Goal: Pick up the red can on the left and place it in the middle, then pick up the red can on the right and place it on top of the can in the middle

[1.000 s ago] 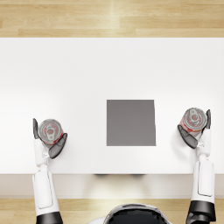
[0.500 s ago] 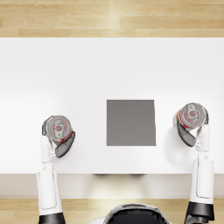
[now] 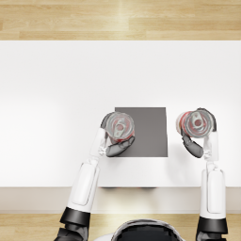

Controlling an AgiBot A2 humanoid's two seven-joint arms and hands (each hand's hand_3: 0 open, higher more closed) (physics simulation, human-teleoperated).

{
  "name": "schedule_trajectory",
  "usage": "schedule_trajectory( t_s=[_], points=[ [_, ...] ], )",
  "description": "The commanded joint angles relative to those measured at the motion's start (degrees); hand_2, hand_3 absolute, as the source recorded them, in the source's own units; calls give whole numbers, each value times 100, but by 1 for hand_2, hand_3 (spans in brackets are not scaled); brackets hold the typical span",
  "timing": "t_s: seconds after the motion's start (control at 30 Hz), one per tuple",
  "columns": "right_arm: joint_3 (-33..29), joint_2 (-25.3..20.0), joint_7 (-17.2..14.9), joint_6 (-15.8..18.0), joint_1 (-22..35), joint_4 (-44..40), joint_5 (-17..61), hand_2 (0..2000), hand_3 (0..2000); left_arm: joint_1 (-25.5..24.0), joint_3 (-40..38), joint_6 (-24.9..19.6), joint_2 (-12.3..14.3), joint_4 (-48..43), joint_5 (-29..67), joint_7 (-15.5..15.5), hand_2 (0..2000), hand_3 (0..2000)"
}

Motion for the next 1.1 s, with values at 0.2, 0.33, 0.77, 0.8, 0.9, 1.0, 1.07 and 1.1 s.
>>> schedule_trajectory(
  t_s=[0.2,0.33,0.77,0.8,0.9,1.0,1.07,1.1],
  points=[
    [204,-91,-7,-14,500,346,0,2000,1520,1086,859,10,359,1294,-3,3,2000,1520],
    [322,-139,-7,-12,594,341,0,2000,1520,1369,1196,38,432,1913,-1,-16,2000,1520],
    [876,-367,-1,24,1037,459,0,2000,1520,1836,2031,-80,446,3435,5,-1940,2000,1520],
    [960,-403,2,24,1110,443,0,2000,1520,2296,3395,-85,20,3567,5,-1949,2000,1520],
    [1154,-494,3,22,1263,431,0,2000,1520,1849,2195,-117,395,3528,8,-1951,0,540],
    [1263,-591,4,35,1432,283,0,2000,1520,1648,2058,180,302,3114,5,-1955,0,0],
    [1319,-637,7,41,1498,182,0,2000,1520,1495,1947,267,229,2738,5,-1957,0,0],
    [1380,-672,10,43,1558,147,-1,2000,1520,1371,1895,293,159,2395,4,-1957,0,0]
  ],
)
